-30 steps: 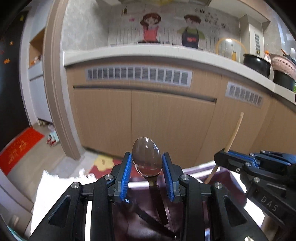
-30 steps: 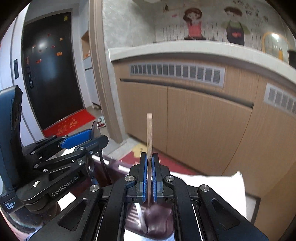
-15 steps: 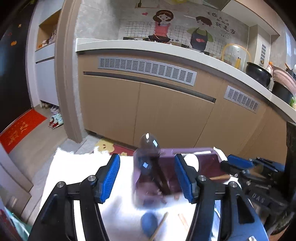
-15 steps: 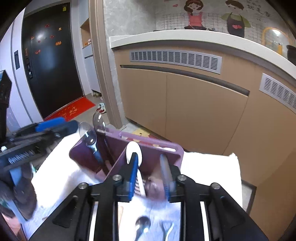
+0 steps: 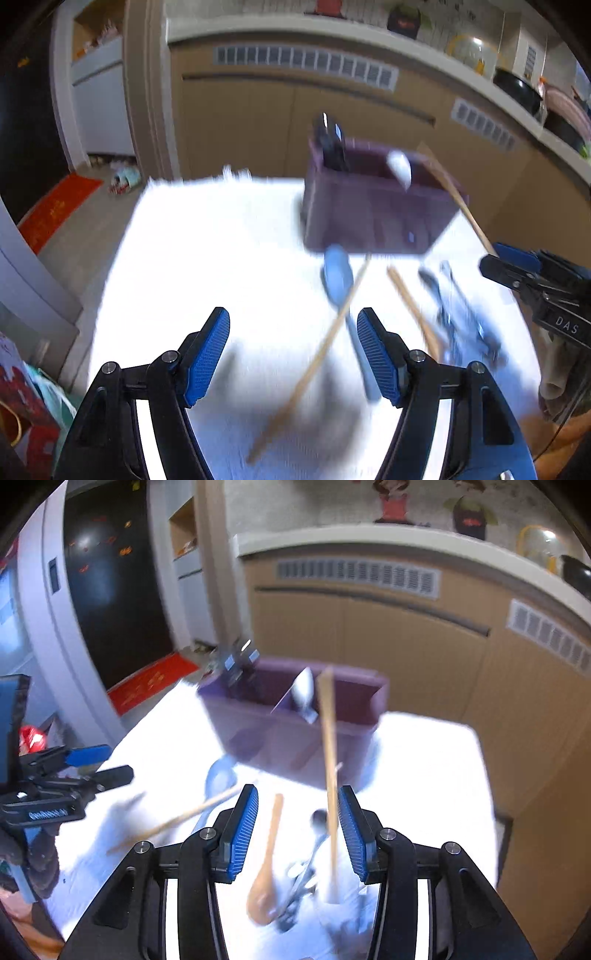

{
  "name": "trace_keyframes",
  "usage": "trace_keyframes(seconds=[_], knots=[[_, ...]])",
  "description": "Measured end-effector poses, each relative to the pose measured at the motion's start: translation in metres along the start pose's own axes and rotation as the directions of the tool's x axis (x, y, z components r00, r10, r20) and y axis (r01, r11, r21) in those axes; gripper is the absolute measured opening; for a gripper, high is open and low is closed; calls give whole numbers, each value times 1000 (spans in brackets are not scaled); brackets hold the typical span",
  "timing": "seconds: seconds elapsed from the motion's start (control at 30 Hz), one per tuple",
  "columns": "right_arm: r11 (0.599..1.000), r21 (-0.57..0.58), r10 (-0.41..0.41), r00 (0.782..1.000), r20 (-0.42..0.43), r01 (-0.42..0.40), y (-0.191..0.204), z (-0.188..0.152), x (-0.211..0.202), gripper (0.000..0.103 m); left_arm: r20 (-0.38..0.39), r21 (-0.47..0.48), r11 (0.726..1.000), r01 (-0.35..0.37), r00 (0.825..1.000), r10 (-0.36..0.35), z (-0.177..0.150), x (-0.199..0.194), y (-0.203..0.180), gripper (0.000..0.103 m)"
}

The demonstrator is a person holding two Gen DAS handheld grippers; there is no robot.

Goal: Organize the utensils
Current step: 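Move both open grippers back over the remaining utensils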

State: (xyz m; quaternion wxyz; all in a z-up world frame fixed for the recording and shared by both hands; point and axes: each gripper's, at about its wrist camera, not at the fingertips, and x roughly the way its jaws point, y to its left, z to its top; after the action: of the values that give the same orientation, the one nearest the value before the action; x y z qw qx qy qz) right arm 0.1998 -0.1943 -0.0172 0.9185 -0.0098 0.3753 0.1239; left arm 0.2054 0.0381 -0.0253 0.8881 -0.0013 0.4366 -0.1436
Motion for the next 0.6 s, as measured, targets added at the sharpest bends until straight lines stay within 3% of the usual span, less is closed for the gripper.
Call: trace_keyframes(seconds=[0.17,0.4,0.5,0.6], knots=[[999,-11,52,995,-81,-53,19,-18,16,46,-57,29,1000,10,998,-8,-22,6,-6,68],[999,21,25,997,-73,-23,-1,-25,0,46,-65,14,1000,19,998,-18,-23,7,-10,69],[995,98,-22,999,-42,26,-26,-21,-3,46,-78,6,999,32,996,-32,-24,9,-12,70],[974,221,-32,997,-65,45,-59,-14,12,46,-94,10,999,36,995,-35,-25,11,-15,70]])
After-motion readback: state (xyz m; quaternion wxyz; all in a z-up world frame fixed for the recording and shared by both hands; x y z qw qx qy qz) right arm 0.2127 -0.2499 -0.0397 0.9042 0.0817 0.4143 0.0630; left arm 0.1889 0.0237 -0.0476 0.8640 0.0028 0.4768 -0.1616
